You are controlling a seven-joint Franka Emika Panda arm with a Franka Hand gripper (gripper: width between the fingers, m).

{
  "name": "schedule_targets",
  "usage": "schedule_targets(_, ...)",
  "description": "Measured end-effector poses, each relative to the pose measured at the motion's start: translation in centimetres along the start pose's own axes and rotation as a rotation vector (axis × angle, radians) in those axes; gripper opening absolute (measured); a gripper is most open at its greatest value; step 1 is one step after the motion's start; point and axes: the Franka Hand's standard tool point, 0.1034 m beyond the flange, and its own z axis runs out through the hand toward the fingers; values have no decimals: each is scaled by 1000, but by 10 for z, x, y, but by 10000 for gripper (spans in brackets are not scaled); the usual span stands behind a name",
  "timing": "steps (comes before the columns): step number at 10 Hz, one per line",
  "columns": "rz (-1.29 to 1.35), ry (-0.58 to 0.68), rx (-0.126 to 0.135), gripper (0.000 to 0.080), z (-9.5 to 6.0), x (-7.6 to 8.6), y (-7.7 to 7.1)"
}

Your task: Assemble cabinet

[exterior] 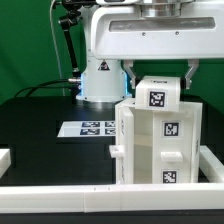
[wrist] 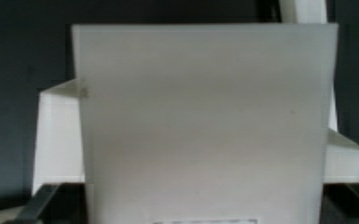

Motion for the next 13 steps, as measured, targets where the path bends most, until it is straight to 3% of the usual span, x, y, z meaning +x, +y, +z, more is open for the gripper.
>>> schedule_targets(3,214,-1,1,566,0,-2,-4)
schedule_targets(8,602,-3,39,566,1,-2,-10)
schedule_targets(11,765,-17,48,566,1,-5,-17)
schedule_targets(12,739,-17,48,743,1,-5,-17)
schedule_targets(13,740,-19,51,743,1,-6,-18)
